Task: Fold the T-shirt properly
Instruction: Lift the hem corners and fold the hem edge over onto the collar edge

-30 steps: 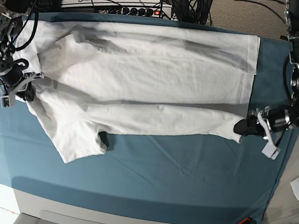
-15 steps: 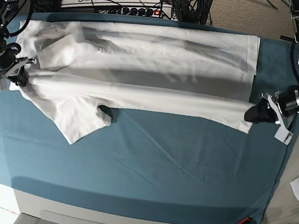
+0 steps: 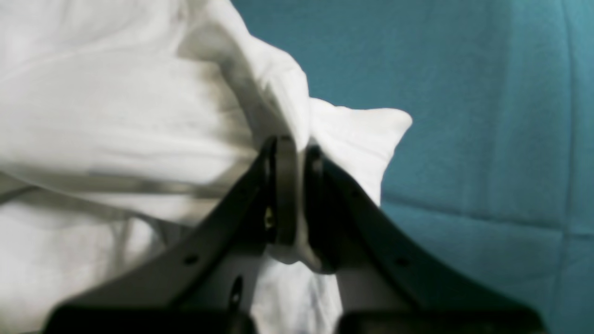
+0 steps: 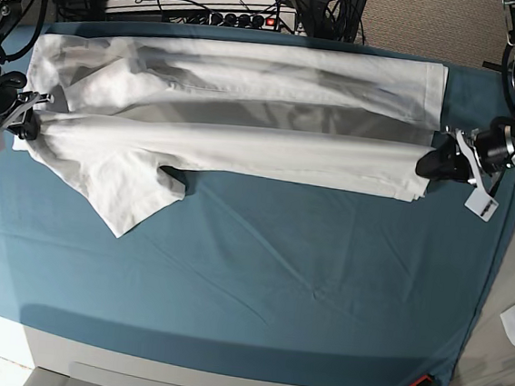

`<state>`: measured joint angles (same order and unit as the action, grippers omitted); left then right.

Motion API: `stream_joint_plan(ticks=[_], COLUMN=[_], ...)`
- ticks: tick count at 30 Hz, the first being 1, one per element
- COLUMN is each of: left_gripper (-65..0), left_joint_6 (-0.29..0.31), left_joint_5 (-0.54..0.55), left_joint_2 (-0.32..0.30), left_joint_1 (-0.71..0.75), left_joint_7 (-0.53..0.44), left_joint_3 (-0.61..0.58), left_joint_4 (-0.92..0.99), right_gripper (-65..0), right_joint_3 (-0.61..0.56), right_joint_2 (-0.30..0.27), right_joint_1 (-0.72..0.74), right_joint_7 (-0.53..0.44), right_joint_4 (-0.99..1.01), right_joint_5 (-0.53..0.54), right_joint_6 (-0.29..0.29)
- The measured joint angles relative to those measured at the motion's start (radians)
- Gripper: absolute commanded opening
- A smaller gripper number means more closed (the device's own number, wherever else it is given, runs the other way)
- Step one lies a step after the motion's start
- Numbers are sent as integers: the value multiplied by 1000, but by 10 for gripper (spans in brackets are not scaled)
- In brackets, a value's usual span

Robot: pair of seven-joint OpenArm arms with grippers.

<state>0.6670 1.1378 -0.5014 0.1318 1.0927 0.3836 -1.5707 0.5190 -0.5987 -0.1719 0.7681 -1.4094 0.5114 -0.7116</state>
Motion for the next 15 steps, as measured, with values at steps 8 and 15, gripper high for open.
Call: stream_joint_plan(ticks=[8,15], left_gripper=[-650,-497], left_joint_6=[0,0], left_joint_5=[0,-35], left_joint_2=[0,3], left_joint_1=[27,37], left_joint_7=[1,0], left_joint_3=[0,0], left_joint_4=[0,0], right_gripper=[-650,-526], right_joint_3=[2,4], right_joint_2=[-2,22], right_joint_1=[0,-2], right_joint_7=[49,99], right_joint_4=[0,0], right_joint_5=[30,28], right_joint_6=[3,8])
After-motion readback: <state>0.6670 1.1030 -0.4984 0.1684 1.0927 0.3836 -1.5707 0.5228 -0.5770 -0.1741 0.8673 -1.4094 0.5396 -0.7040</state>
